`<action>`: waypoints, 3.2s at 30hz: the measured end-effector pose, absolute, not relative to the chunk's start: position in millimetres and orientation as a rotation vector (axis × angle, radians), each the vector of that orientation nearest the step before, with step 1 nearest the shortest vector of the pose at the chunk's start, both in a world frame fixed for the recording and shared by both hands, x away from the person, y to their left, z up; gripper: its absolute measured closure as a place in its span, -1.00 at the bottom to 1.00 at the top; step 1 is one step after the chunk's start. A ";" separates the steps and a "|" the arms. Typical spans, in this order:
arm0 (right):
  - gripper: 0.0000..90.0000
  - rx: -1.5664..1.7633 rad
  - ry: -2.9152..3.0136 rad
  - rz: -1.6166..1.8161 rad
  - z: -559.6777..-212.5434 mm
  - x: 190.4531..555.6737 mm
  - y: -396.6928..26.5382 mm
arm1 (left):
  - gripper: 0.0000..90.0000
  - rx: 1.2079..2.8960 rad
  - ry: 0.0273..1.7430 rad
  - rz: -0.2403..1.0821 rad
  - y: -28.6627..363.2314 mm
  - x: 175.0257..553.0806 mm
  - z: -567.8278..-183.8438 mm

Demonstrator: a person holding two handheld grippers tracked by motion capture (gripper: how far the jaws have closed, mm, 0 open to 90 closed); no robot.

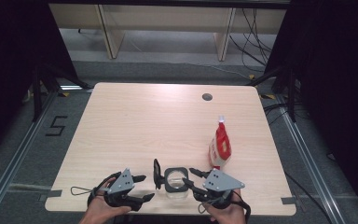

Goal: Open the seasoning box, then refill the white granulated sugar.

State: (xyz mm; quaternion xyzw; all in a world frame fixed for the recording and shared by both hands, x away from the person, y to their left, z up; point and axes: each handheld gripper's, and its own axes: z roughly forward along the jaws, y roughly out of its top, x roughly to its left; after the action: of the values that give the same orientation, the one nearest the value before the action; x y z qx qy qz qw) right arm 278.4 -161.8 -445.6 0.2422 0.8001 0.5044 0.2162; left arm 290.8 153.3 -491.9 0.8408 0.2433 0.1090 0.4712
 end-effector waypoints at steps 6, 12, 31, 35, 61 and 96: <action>0.12 0.771 2.182 1.340 -451.1 273.3 -186.0 | -0.41 2.088 0.569 0.262 156.7 283.0 -491.7; 0.01 0.921 2.139 1.307 -457.7 261.0 -217.2 | -0.45 2.128 0.663 0.275 164.6 281.3 -496.3; -0.35 1.188 1.981 1.237 -470.6 279.4 -249.1 | -0.51 2.057 0.791 0.288 178.0 271.6 -498.3; -0.34 1.131 1.981 1.224 -475.5 289.7 -251.0 | -0.51 2.083 0.794 0.289 181.2 270.0 -500.5; -0.61 1.084 1.961 1.259 -481.8 325.3 -231.4 | -0.50 2.087 0.777 0.307 178.9 271.0 -503.6; -0.42 1.084 1.970 1.391 -479.7 358.1 -250.6 | -0.47 2.079 0.761 0.306 176.5 270.0 -503.0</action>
State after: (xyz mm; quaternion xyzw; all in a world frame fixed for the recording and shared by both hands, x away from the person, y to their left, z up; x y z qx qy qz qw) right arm 358.1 -250.6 -479.7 0.3973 0.7221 0.5100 0.2463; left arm 270.0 176.5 -503.0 0.8362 0.3060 0.1232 0.4381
